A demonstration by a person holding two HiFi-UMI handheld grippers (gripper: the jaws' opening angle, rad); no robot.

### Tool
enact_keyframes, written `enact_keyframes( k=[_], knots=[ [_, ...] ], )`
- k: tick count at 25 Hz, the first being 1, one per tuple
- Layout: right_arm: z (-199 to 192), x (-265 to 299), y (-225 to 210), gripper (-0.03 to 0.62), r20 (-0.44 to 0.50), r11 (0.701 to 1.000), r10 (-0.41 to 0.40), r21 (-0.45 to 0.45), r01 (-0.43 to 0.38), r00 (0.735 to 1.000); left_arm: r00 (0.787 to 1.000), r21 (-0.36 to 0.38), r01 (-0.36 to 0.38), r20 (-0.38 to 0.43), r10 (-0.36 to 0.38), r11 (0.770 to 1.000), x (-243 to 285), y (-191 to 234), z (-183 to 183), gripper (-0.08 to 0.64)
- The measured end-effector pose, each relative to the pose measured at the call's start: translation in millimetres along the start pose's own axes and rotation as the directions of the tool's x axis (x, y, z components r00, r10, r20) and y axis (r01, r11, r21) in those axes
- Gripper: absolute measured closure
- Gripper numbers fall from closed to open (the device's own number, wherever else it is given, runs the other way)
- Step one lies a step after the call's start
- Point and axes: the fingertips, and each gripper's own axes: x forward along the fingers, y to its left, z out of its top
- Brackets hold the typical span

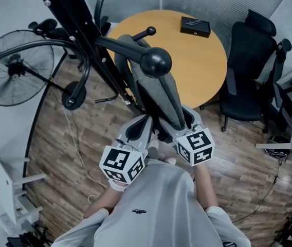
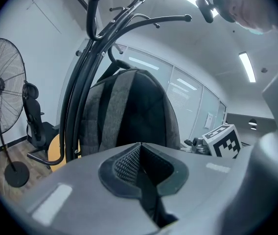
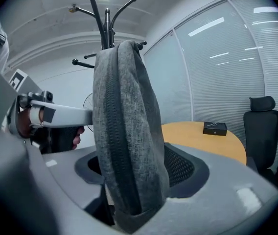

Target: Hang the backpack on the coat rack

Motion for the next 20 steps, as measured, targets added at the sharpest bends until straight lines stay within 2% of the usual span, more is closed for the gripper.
enact_keyframes(
  k=[6, 11, 16, 20],
  knots=[
    [7, -22, 8, 0.275, 0.036, 0.999, 0.028, 0.039, -0.029, 0.999, 0.998, 0.004, 0.058, -0.023, -0.058, 0.998, 1, -16, -4, 0.541],
    [20, -45, 9, 0.275, 0.089, 0.998, 0.018, 0.053, -0.023, 0.996, 0.993, 0.01, 0.114, 0.0, -0.114, 0.993, -3, -35, 9, 0.541],
    [39, -71, 7, 0.276, 0.179, 0.998, -0.03, 0.063, 0.019, 0.983, 0.988, 0.031, 0.154, 0.017, -0.155, 0.988, -11, -53, 29, 0.541],
    [52, -91, -2, 0.278, 0.23, 0.995, -0.095, 0.062, 0.083, 0.969, 0.982, 0.03, 0.184, 0.029, -0.185, 0.982, -10, -65, 38, 0.541]
  ],
)
